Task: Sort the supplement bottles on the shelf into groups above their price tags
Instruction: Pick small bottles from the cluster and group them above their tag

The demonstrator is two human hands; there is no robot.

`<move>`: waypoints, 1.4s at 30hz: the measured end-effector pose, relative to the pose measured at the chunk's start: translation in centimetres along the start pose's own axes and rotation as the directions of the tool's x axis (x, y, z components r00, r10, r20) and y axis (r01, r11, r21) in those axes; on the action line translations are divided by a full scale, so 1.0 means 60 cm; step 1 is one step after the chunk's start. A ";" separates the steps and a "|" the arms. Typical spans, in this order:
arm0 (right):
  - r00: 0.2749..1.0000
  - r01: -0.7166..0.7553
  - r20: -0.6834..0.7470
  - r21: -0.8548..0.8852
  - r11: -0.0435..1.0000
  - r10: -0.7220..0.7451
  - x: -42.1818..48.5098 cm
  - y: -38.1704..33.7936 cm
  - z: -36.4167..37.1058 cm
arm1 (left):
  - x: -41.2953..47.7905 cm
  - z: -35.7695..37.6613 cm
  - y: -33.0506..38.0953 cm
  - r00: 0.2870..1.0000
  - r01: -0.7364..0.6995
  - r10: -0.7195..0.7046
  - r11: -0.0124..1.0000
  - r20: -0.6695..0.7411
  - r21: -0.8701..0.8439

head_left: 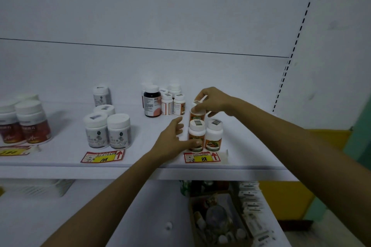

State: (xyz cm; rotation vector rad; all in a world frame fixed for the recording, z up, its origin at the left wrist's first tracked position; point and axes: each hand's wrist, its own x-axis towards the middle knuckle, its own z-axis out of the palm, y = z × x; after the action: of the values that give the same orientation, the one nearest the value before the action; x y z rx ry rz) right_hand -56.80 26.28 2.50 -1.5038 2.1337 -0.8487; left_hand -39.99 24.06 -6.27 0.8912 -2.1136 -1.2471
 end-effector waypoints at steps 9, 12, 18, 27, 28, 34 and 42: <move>0.998 -0.040 0.054 0.018 0.999 0.039 0.008 0.012 0.018 | 0.008 0.010 -0.018 1.000 0.008 -0.008 1.000 0.009 0.001; 0.997 -0.034 0.069 0.011 0.999 0.033 0.006 0.013 0.020 | 0.010 0.012 -0.021 1.000 0.007 -0.007 1.000 0.008 0.012; 0.996 -0.038 0.080 0.002 0.999 0.037 0.002 0.012 0.023 | 0.013 0.011 -0.023 1.000 0.015 -0.016 1.000 0.008 0.022; 0.999 0.009 0.042 0.027 1.000 -0.010 -0.003 0.004 0.022 | 0.003 0.012 -0.021 0.997 -0.053 0.057 0.997 -0.061 0.061; 0.999 0.027 0.029 0.032 0.999 -0.028 -0.002 0.001 0.022 | 0.000 0.013 -0.018 0.992 -0.082 0.088 0.995 -0.094 0.064; 0.988 0.149 -0.042 0.065 0.987 -0.147 0.002 -0.042 0.012 | 0.003 -0.024 0.041 0.894 -0.261 0.329 0.934 -0.302 0.245; 0.963 0.268 -0.043 0.014 0.963 -0.267 0.043 -0.140 0.043 | 0.028 -0.219 0.087 0.828 -0.192 0.520 0.614 -0.210 0.765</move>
State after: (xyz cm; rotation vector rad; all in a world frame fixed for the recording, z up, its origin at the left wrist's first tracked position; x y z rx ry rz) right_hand -50.19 21.23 6.31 -1.8068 1.9695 -0.9954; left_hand -33.12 17.45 4.31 0.8449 -2.2522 0.0622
